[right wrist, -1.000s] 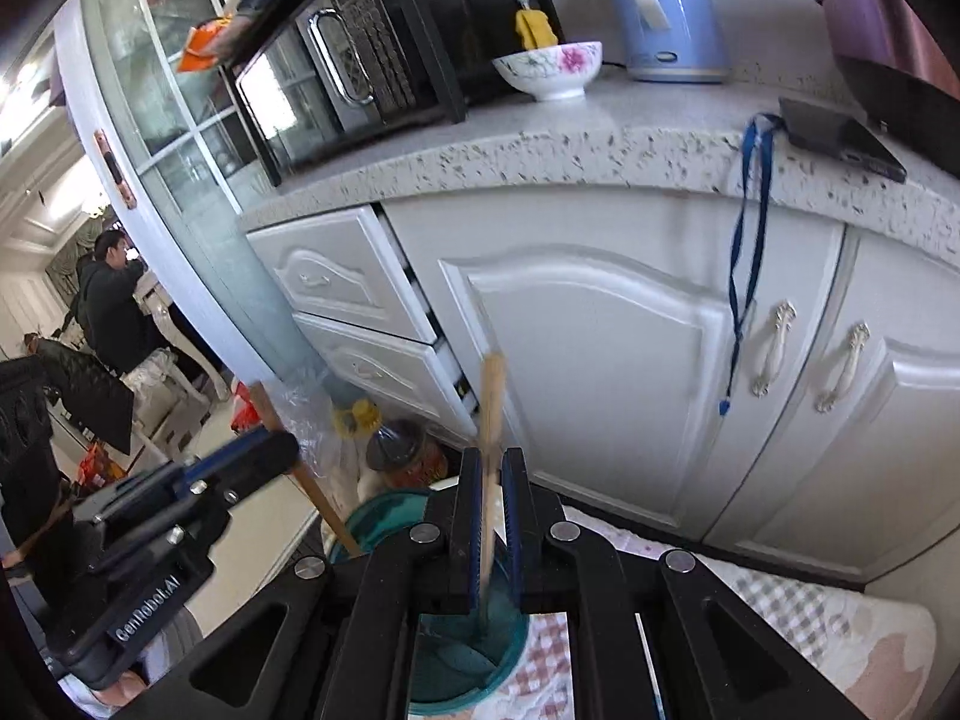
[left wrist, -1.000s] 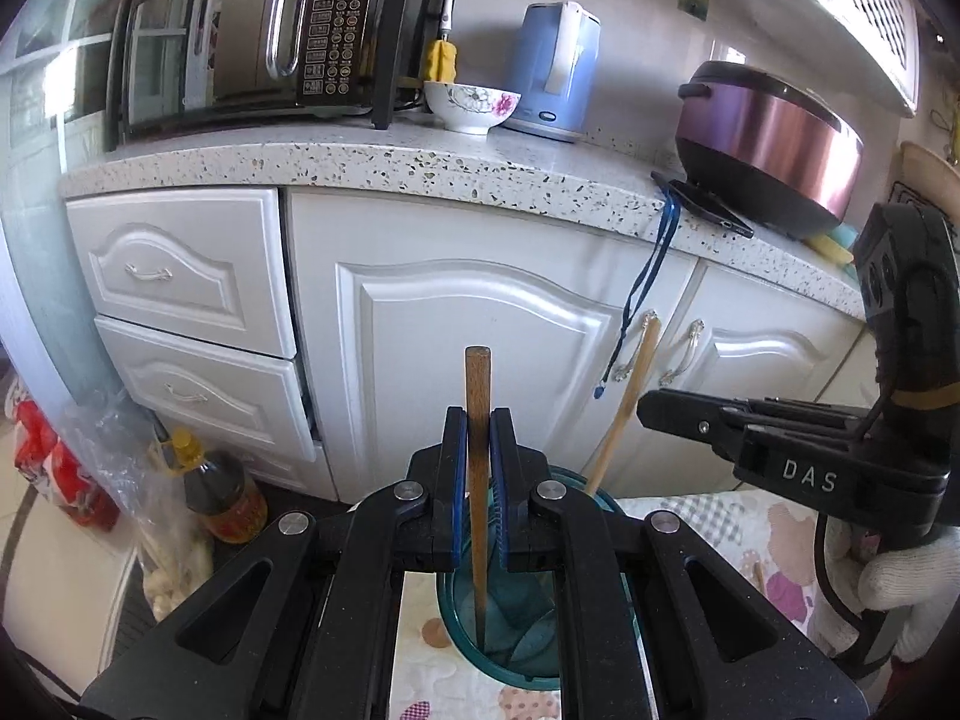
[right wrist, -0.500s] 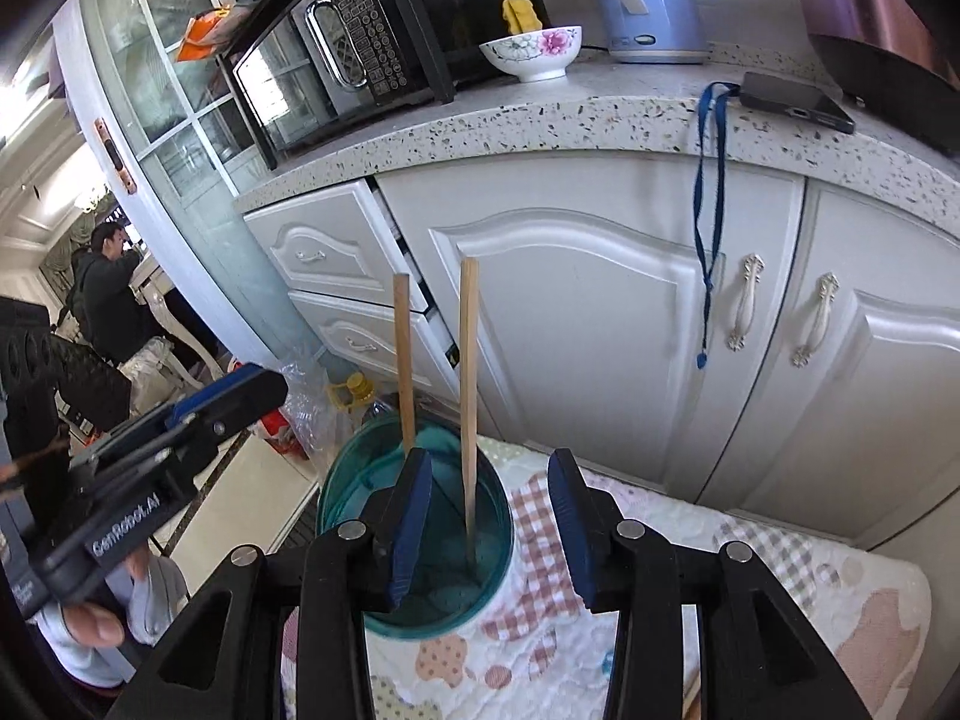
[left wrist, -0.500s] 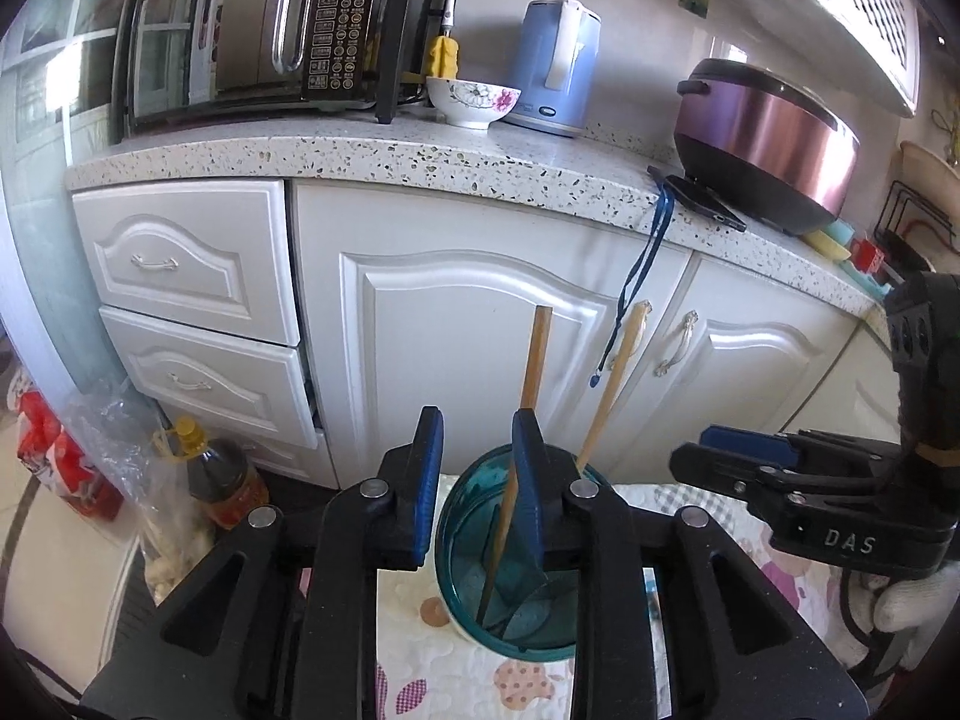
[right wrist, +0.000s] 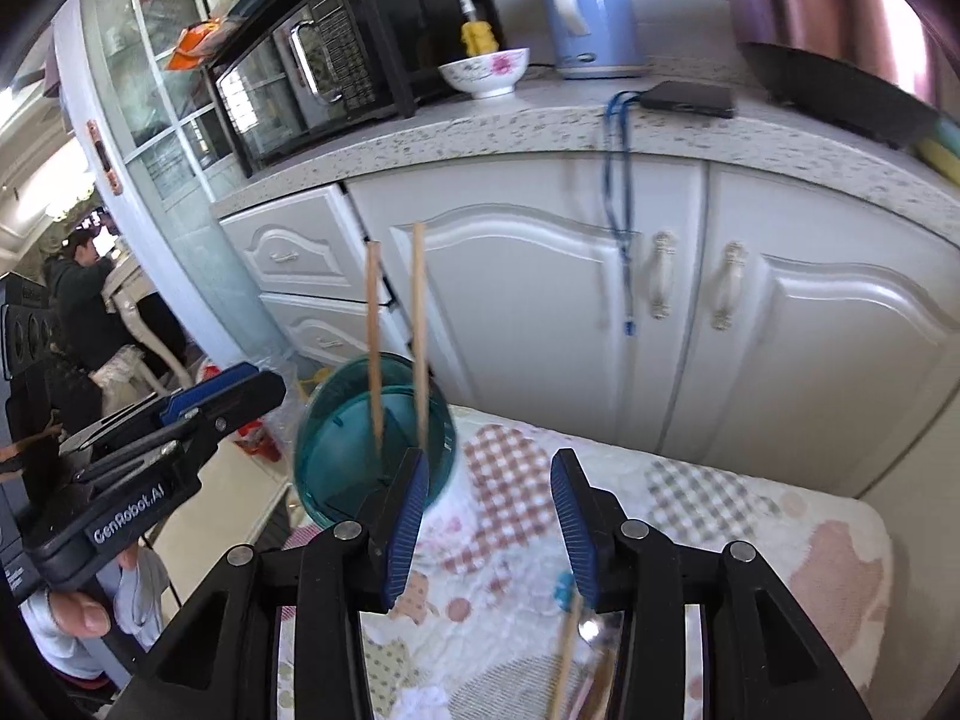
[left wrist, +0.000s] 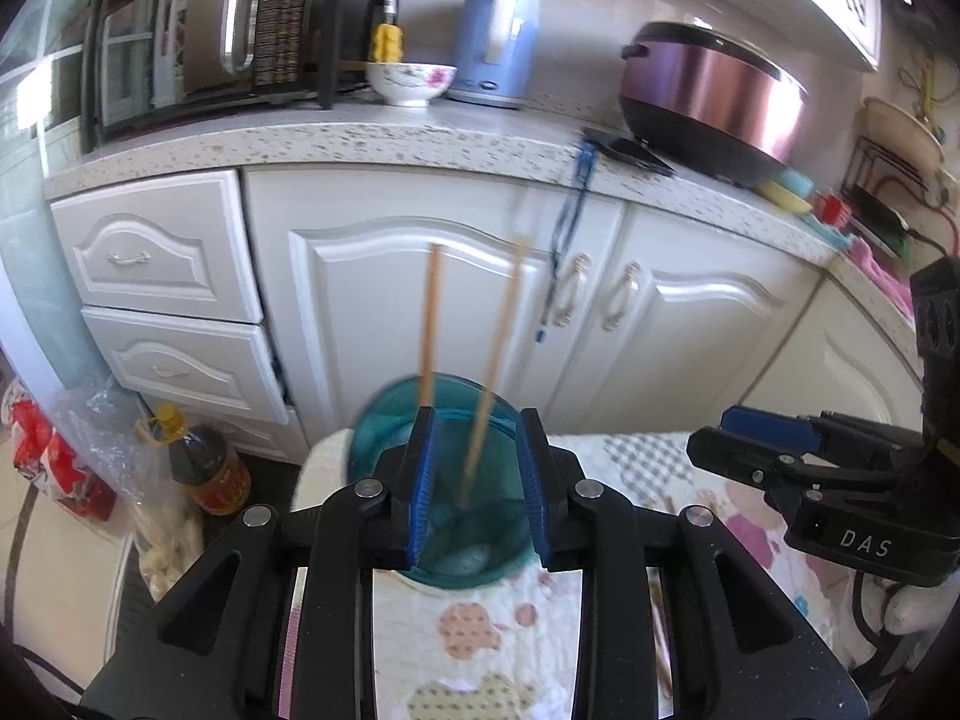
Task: Organize utensils
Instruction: 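Move both tools back over the remaining chopsticks on the quilt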
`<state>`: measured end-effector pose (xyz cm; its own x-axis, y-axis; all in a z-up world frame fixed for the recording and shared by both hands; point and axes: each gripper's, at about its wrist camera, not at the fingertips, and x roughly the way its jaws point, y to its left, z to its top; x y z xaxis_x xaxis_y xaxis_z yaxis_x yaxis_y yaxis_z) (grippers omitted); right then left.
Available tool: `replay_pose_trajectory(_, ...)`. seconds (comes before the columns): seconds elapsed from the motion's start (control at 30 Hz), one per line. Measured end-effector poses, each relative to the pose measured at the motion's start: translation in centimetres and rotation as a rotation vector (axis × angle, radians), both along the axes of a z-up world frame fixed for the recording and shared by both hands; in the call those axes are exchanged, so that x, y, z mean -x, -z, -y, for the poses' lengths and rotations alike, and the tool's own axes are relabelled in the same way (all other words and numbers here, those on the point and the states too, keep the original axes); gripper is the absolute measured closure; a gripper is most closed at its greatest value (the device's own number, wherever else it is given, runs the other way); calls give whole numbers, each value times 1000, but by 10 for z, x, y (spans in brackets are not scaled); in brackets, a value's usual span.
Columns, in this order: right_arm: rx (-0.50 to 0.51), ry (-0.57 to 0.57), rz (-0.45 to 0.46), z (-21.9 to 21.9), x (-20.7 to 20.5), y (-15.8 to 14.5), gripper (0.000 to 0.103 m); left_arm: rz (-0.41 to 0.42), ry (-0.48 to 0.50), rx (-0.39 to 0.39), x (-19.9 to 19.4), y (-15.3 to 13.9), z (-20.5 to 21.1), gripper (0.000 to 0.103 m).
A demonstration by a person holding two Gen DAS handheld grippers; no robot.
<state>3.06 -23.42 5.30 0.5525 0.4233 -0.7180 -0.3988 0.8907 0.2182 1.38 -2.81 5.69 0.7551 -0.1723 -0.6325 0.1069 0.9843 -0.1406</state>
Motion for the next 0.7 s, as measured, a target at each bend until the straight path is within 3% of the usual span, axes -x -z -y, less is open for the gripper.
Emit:
replay_pose_trajectory(0.33, 40, 65, -11, 37, 34, 4, 60, -28, 87, -19, 16, 8, 46, 72)
replay_pose_trajectory(0.43, 53, 92, -22, 52, 42, 8, 55, -44, 112, -31, 19, 13, 57, 71)
replay_pose_trajectory(0.7, 90, 178, -82, 97, 59, 33, 53, -107, 174, -16, 18, 31, 76, 66)
